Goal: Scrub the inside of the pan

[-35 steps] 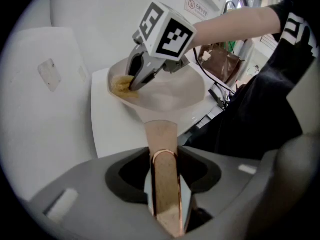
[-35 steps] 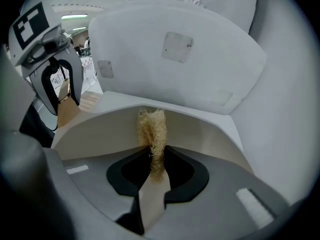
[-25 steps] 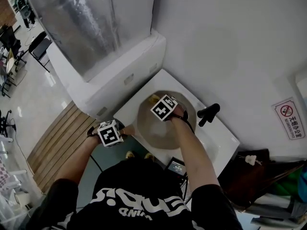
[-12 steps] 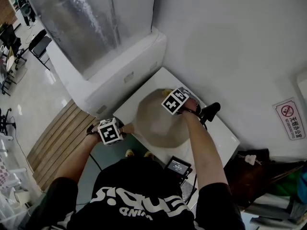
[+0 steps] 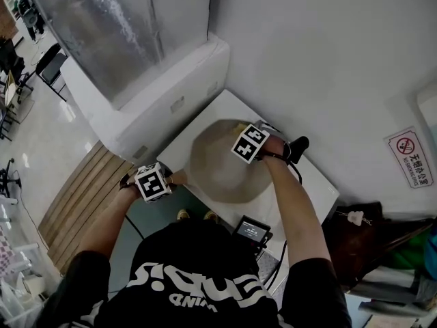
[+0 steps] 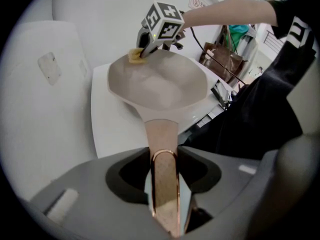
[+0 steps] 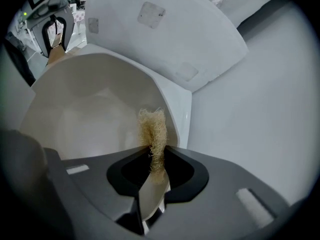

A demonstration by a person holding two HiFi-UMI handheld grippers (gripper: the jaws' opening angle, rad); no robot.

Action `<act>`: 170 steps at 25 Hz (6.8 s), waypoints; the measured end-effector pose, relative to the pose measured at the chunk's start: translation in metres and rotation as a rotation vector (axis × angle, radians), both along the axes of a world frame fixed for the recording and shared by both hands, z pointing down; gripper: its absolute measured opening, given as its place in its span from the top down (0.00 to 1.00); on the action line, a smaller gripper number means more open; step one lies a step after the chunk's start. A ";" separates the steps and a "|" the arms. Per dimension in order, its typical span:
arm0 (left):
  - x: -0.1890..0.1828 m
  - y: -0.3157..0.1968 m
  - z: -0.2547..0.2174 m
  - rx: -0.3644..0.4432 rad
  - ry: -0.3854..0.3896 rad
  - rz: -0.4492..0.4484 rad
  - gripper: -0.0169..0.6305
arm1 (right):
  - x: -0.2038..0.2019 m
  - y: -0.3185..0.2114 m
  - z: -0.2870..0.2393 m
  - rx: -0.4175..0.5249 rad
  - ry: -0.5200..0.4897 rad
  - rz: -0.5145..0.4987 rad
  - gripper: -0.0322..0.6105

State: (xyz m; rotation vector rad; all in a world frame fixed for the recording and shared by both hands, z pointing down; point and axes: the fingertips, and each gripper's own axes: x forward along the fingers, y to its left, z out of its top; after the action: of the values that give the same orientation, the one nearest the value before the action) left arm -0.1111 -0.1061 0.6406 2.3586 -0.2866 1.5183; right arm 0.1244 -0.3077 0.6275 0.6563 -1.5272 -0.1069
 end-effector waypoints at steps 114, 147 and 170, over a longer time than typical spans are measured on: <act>-0.005 0.008 -0.001 -0.045 0.003 -0.037 0.73 | -0.039 0.035 0.067 -0.184 0.010 0.051 0.84; -0.008 0.006 0.003 -0.019 -0.010 -0.036 0.73 | -0.035 0.156 0.078 -0.477 0.050 -0.084 0.84; -0.017 0.004 0.008 -0.020 -0.073 -0.046 0.73 | -0.123 0.125 0.078 -0.427 -0.178 -0.067 0.83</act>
State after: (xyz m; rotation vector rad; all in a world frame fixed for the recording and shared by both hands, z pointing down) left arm -0.1277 -0.1023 0.6481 2.2691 -0.3382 1.5802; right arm 0.0011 -0.1827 0.7053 0.2788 -1.6761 0.2278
